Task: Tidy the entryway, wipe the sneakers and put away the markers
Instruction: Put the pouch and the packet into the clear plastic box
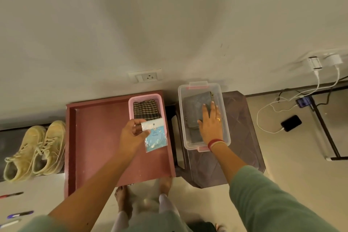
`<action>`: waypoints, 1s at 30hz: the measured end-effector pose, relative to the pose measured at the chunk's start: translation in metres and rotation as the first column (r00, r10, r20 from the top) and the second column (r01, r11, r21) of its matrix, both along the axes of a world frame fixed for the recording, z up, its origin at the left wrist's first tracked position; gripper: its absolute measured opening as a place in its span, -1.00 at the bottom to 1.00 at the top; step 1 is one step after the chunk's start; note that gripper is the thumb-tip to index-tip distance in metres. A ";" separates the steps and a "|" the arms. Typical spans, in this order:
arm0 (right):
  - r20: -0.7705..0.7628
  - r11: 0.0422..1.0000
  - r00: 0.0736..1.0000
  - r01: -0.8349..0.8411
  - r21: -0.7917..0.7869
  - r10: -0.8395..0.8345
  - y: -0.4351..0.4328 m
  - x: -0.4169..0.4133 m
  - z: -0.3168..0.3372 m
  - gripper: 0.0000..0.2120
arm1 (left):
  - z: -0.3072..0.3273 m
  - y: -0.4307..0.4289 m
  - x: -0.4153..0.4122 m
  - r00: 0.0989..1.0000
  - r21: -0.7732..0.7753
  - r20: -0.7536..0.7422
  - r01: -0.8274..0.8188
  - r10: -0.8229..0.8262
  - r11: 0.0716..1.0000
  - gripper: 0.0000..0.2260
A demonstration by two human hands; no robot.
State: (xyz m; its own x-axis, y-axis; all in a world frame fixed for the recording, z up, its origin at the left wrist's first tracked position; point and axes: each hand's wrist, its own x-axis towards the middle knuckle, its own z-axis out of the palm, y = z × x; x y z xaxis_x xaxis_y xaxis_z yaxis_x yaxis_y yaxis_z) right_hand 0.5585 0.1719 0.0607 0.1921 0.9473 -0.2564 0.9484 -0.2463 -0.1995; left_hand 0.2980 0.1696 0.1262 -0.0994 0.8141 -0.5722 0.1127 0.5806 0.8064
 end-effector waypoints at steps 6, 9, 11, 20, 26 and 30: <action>0.046 0.923 0.979 -0.172 -0.343 0.200 -0.003 0.008 -0.015 0.11 | -0.006 -0.003 0.006 1.000 -0.020 -0.008 -0.018 0.018 1.000 -0.74; -0.008 0.914 0.979 -0.195 -0.355 0.206 0.002 0.007 -0.023 0.17 | -0.007 -0.006 0.007 1.000 -0.042 0.008 -0.015 0.015 0.999 -0.76; -0.027 0.907 0.976 -0.212 -0.365 0.217 0.005 0.008 -0.025 0.18 | -0.006 -0.007 0.008 1.000 -0.059 0.012 -0.013 0.014 0.998 -0.77; -0.581 0.972 0.811 0.187 0.140 -0.072 -0.006 -0.027 0.038 -0.58 | 0.018 -0.001 0.025 0.997 0.003 0.075 0.016 -0.016 1.000 -0.76; -0.896 0.917 0.317 0.348 -0.195 -0.311 -0.022 -0.057 0.064 -0.89 | 0.025 0.002 0.045 0.989 0.089 0.147 0.020 -0.033 0.996 -0.70; -0.851 0.773 0.306 0.612 -0.169 -0.428 0.013 -0.025 0.050 -0.81 | 0.022 0.003 0.042 0.995 0.104 0.082 -0.058 0.049 0.993 -0.64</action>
